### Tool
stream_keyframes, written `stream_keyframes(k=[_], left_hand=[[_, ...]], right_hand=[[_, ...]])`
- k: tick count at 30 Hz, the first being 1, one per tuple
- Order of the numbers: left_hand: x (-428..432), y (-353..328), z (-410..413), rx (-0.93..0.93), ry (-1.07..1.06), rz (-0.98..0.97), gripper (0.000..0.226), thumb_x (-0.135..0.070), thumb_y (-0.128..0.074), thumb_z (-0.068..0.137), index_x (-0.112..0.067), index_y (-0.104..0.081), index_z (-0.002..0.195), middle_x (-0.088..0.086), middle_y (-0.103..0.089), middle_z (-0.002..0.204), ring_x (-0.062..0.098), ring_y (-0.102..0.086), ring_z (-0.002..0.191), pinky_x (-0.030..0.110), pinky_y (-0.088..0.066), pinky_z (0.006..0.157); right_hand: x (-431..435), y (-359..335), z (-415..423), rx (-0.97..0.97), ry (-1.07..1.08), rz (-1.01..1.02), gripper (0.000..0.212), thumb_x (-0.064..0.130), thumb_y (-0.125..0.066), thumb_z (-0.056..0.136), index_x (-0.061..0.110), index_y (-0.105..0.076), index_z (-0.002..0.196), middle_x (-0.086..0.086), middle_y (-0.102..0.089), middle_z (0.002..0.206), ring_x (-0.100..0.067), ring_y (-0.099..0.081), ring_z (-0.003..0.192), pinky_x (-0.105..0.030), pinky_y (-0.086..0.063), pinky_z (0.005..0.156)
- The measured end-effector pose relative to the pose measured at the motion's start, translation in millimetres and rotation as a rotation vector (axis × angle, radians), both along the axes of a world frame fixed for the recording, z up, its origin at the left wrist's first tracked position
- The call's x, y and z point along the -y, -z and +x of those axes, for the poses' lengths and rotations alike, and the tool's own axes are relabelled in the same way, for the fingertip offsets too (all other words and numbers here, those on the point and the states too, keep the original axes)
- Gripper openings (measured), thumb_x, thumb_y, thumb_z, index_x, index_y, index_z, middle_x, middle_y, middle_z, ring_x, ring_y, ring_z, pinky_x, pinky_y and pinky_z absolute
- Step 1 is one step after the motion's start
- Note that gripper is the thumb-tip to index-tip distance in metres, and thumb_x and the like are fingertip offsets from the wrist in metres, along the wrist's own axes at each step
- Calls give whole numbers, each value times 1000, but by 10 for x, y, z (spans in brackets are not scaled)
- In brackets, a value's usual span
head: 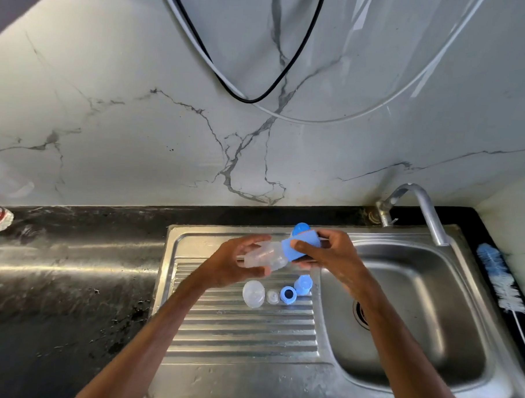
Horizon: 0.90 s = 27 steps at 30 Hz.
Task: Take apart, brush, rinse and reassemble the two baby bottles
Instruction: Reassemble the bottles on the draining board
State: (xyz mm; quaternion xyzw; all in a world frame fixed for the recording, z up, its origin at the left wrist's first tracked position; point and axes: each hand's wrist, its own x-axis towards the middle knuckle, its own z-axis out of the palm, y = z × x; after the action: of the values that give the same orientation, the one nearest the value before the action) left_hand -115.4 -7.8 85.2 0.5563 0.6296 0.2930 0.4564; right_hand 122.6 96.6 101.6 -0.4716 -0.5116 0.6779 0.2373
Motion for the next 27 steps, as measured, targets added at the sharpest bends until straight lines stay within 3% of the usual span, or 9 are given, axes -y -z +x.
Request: stream_keyframes(k=[4, 8, 11, 13, 15, 17, 20, 22, 27], left_hand=[[-217, 165, -10, -198, -54, 0, 77, -42, -96, 64, -26, -64, 133, -10, -72, 119, 2, -67, 102, 21, -54, 88], [-461, 370, 11, -144, -245, -45, 75, -24, -95, 67, -15, -56, 131, 2, -68, 122, 18, -66, 107, 36, -58, 93], [-598, 540, 82, -164, -312, -26, 74, -16, -94, 69, -10, -54, 131, 6, -67, 121, 22, -64, 108, 40, -56, 93], [-656, 643, 129, -155, -341, -32, 69, -11, -93, 70, -5, -56, 127, 9, -68, 118, 24, -65, 107, 31, -55, 91], [-704, 730, 162, -160, -345, -32, 66, -7, -92, 70, -1, -56, 125, 13, -68, 116, 23, -64, 103, 10, -47, 81], [-739, 786, 196, -164, -334, -10, 65, -4, -92, 70, 3, -55, 123, 16, -67, 115, 21, -61, 100, 4, -42, 75], [-760, 854, 232, -161, -331, 5, 63, -4, -91, 71, 3, -56, 123, 17, -67, 115, 27, -63, 104, 18, -48, 83], [-748, 885, 247, -161, -326, 8, 62, -6, -90, 73, 1, -57, 124, 16, -67, 117, 28, -64, 106, 19, -49, 84], [-686, 865, 250, -172, -298, 16, 72, -11, -92, 72, -2, -54, 132, 13, -65, 127, 27, -61, 113, 37, -52, 97]], right_hand=[[-124, -58, -317, 171, -70, 285, 53, 34, -93, 74, 8, -72, 115, -10, -78, 100, -25, -78, 86, -42, -66, 71], [-234, -13, -446, 220, -9, 245, 48, 39, -87, 82, 18, -69, 122, 0, -78, 104, -14, -77, 92, -38, -66, 73], [-243, 123, -348, 218, 58, 204, 39, 31, -80, 91, 10, -70, 122, -5, -79, 103, -19, -78, 87, -42, -66, 75], [-195, 195, -244, 222, 72, 186, 30, 25, -77, 94, 9, -71, 119, -8, -79, 100, -19, -79, 84, -41, -66, 74], [-145, 253, -140, 236, 90, 172, 22, 18, -75, 95, 8, -72, 114, -10, -79, 98, -19, -79, 80, -39, -66, 72], [-108, 299, -51, 242, 100, 164, 18, 14, -73, 95, 6, -73, 112, -12, -79, 96, -21, -79, 79, -41, -66, 72], [-54, 350, 30, 248, 93, 158, 16, 12, -73, 95, 6, -74, 110, -11, -79, 95, -23, -79, 79, -46, -65, 76], [-28, 380, 60, 251, 77, 162, 13, 12, -72, 96, 7, -75, 107, -10, -79, 95, -24, -79, 78, -47, -65, 76], [46, 504, 105, 313, 37, 203, 10, 10, -71, 94, 15, -77, 100, 0, -80, 87, -18, -78, 74, -42, -66, 74]])
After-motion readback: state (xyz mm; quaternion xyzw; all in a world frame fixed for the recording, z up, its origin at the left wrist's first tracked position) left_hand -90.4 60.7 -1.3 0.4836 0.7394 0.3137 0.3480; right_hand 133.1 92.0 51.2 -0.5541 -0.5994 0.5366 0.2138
